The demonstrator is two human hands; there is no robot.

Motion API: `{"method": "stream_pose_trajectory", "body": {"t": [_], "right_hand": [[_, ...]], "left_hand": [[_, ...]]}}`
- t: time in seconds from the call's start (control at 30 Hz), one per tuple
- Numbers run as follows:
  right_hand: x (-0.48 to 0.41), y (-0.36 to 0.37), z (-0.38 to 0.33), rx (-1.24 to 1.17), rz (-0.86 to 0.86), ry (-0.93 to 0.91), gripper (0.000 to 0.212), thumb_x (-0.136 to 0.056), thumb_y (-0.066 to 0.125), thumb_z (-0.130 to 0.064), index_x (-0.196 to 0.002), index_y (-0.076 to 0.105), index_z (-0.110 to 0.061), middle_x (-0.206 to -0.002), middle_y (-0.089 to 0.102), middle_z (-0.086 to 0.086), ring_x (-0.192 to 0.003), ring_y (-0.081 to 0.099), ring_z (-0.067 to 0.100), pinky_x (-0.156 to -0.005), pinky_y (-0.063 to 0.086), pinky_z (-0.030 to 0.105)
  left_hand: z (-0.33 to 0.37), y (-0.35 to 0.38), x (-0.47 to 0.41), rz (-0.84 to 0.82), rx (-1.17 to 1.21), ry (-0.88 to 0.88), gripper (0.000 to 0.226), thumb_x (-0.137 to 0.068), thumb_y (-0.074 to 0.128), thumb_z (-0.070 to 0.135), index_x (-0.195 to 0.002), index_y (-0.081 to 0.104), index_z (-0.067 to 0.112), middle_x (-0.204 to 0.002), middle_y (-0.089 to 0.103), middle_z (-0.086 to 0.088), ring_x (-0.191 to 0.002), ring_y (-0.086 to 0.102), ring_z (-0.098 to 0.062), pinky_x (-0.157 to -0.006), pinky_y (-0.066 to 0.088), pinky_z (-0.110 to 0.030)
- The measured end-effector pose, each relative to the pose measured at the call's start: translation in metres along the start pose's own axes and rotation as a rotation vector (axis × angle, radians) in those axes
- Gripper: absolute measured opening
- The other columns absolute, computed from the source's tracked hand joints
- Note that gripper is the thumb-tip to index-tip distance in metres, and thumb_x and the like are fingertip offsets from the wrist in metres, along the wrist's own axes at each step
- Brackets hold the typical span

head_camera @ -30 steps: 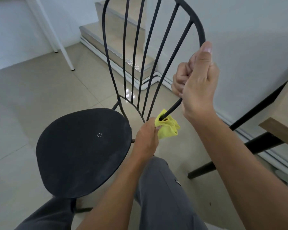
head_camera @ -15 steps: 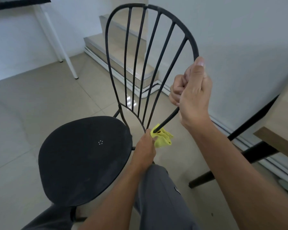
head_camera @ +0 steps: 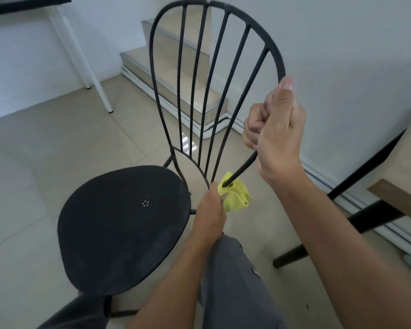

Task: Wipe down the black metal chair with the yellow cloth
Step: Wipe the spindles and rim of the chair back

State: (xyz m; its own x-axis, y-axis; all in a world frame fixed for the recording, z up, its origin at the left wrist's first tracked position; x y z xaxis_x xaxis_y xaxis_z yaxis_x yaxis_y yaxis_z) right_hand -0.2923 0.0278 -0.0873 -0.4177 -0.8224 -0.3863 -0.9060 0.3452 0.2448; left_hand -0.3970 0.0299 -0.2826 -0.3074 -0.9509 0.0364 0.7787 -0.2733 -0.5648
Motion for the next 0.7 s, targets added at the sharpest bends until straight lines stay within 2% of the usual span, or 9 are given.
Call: {"method": "stream_pose_trajectory", "body": {"t": [0.13,0.23,0.3,0.43,0.53,0.63,0.7], "right_hand": [[0.0,-0.003,0.001,0.0,0.0,0.017,0.052,-0.11,0.017,-0.032,-0.059,0.026,-0.026,-0.047,0.025,-0.01,-0.037,0.016,0.012,-0.042,0.018,0.02],[0.001,-0.002,0.001,0.009,0.017,0.01,0.049,-0.11,0.017,-0.031,-0.062,0.023,-0.021,-0.046,0.025,-0.011,-0.038,0.016,0.012,-0.042,0.018,0.019],[0.003,-0.002,0.001,0.019,0.016,0.024,0.048,-0.109,0.018,-0.032,-0.063,0.023,-0.021,-0.047,0.026,-0.011,-0.038,0.016,0.012,-0.042,0.018,0.019],[0.001,-0.006,-0.002,0.056,-0.002,0.012,0.049,-0.11,0.017,-0.03,-0.063,0.023,-0.019,-0.048,0.027,-0.008,-0.038,0.019,0.011,-0.04,0.02,0.019],[0.0,-0.006,-0.004,0.129,0.005,-0.029,0.046,-0.11,0.018,-0.027,-0.066,0.029,-0.02,-0.051,0.031,-0.007,-0.041,0.025,0.01,-0.04,0.024,0.022],[-0.004,-0.01,-0.007,0.26,0.015,-0.092,0.032,-0.109,0.021,-0.026,-0.084,0.037,-0.013,-0.067,0.043,0.011,-0.057,0.04,0.017,-0.053,0.037,0.033],[-0.007,-0.012,-0.01,0.315,0.0,-0.072,0.025,-0.109,0.023,-0.026,-0.097,0.04,-0.012,-0.081,0.05,0.008,-0.071,0.048,0.015,-0.065,0.043,0.03]], "left_hand": [[0.002,-0.004,-0.001,-0.059,-0.101,0.019,0.016,-0.104,0.038,0.024,-0.114,0.049,0.018,-0.099,0.064,-0.001,-0.091,0.062,-0.018,-0.075,0.049,-0.033],[0.018,-0.01,0.004,0.012,-0.047,0.079,0.008,-0.103,0.04,0.022,-0.105,0.048,0.022,-0.089,0.06,0.005,-0.08,0.057,-0.011,-0.066,0.044,-0.03],[0.011,-0.005,0.008,0.025,0.011,0.03,0.006,-0.104,0.04,0.022,-0.1,0.044,0.026,-0.082,0.055,0.011,-0.074,0.054,-0.004,-0.062,0.04,-0.029],[0.009,-0.004,0.009,-0.003,0.037,-0.003,0.008,-0.104,0.04,0.024,-0.103,0.045,0.029,-0.084,0.057,0.015,-0.076,0.056,0.0,-0.059,0.037,-0.015],[0.022,-0.012,0.009,-0.009,0.033,0.037,0.01,-0.104,0.04,0.024,-0.103,0.049,0.027,-0.088,0.061,0.007,-0.079,0.057,-0.005,-0.062,0.043,-0.022],[0.037,-0.017,0.009,-0.01,0.04,0.106,0.01,-0.103,0.04,0.024,-0.102,0.05,0.025,-0.09,0.061,0.005,-0.08,0.057,-0.01,-0.066,0.046,-0.028],[0.043,-0.022,0.01,-0.011,0.044,0.144,0.011,-0.104,0.039,0.024,-0.1,0.05,0.025,-0.087,0.059,0.006,-0.075,0.054,-0.007,-0.062,0.042,-0.022]]}}
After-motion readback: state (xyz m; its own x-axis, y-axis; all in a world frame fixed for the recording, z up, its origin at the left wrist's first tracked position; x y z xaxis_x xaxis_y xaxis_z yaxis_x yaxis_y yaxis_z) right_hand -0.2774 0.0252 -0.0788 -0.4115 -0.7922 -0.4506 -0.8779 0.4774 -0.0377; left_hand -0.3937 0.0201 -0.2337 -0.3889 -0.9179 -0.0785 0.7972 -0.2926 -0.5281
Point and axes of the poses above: each hand's wrist, its own x-axis away from the middle knuckle, its own y-axis out of the palm, z = x × y, the point moved 4 cm from there along -x, towards the middle knuckle
